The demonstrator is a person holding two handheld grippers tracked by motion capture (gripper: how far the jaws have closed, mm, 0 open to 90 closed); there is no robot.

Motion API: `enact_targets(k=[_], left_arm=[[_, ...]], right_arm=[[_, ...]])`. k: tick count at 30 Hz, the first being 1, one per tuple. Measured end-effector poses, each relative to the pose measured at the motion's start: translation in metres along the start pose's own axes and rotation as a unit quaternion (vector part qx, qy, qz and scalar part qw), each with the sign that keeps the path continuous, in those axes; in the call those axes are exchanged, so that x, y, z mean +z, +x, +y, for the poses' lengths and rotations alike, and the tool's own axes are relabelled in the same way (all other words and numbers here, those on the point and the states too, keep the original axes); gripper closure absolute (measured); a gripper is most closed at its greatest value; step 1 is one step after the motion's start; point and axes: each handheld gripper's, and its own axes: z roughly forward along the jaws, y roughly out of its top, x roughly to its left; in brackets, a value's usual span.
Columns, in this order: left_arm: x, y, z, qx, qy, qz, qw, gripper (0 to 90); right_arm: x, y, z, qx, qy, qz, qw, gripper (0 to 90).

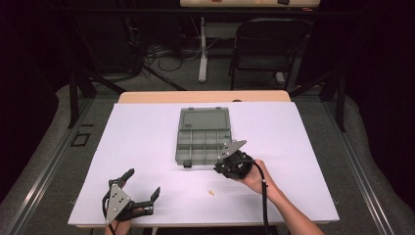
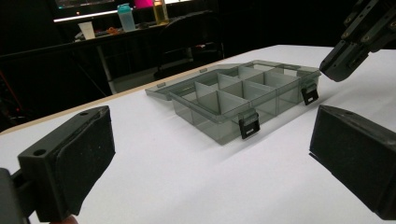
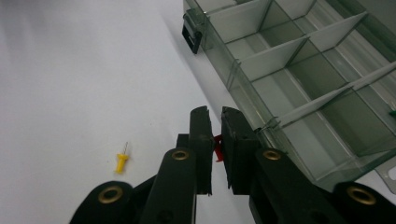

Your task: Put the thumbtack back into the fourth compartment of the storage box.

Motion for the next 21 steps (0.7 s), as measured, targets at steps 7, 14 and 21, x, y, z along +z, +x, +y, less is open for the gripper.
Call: enact_targets(k=[7, 14, 21], left_arm=[[0.0, -0.001, 0.0, 0.001, 0.001, -0.001, 1.0, 0.0], [0.001, -0.001, 0.0, 0.0, 0.001, -0.001, 1.0, 0.0], [0.002, -0.001, 0.0, 0.0, 0.001, -0.004, 1.0, 0.0]], right_arm=[[-0.009, -0.007, 0.0, 0.008, -0.012, -0.016, 0.9998, 83.1], [-0.019, -0.013, 0.0, 0.015, -0.024, -0.031, 0.9991, 83.2], [-0.022, -0.018, 0.0, 0.02, -0.028, -0.041, 0.9985, 83.1]])
